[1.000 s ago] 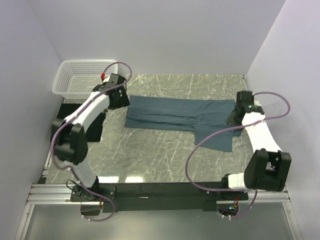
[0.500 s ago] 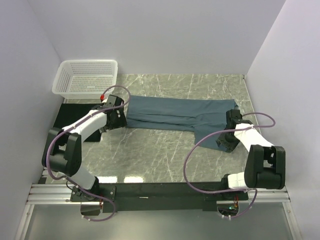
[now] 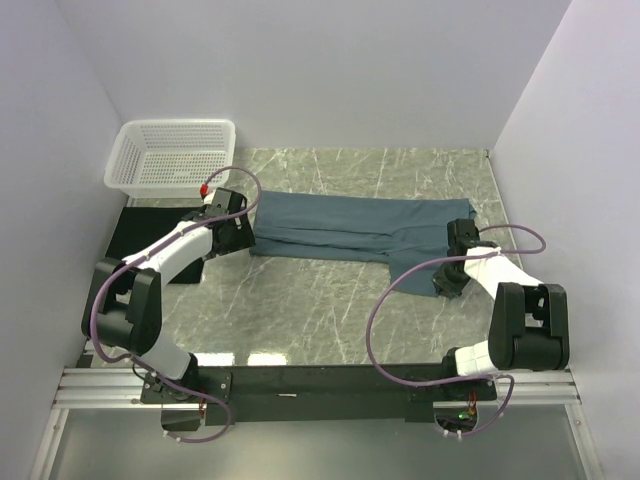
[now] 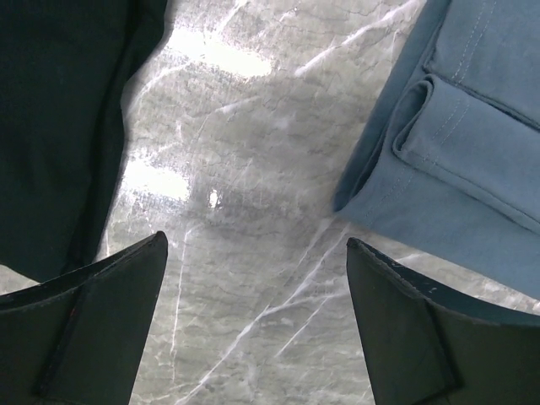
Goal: Fold and stack the t-shirts
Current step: Fold the tshirt
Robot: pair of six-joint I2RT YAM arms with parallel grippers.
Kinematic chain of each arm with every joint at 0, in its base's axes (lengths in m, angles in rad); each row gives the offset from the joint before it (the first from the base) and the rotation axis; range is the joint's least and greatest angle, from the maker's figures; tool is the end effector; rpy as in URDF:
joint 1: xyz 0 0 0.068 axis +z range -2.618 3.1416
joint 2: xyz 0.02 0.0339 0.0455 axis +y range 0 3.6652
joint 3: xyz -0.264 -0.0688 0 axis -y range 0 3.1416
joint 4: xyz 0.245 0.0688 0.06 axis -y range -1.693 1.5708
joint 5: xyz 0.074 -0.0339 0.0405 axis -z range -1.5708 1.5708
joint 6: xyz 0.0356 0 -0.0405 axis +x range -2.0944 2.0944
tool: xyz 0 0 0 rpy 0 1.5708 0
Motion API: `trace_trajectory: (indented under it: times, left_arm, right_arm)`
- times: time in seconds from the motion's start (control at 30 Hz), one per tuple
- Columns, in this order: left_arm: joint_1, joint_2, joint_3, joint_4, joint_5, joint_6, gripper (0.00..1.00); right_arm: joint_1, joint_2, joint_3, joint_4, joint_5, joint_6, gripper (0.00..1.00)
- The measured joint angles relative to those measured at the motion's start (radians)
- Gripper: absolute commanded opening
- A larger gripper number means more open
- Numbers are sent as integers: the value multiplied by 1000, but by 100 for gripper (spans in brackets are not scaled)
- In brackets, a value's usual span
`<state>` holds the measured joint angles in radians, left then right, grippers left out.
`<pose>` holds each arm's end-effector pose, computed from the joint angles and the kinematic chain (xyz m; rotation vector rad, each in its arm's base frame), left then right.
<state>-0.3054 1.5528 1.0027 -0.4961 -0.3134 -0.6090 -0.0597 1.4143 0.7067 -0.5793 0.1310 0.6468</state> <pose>0.2985 -0.0826 0.2072 -0.4900 2.4914 0.0590 0.2340 -0.0186 0.1557 1.0046 2.6478 -0.0607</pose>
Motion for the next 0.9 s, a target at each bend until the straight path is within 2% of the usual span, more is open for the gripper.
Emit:
trace_trajectory:
  times: [0.23, 0.4, 0.6, 0.9]
  left_arm:
    - [0, 0, 0, 3, 0, 0, 91]
    - [0, 0, 0, 3, 0, 0, 91]
    - [0, 0, -3, 6, -11, 0, 91]
    - [-15, 0, -23, 6, -37, 0, 91]
  right_arm:
    - [1, 2, 61, -70, 32, 1, 0]
    - [1, 37, 309, -132, 49, -16, 0]
    - [1, 221, 623, -113, 61, -37, 0]
    - [0, 528, 945, -125, 54, -57, 0]
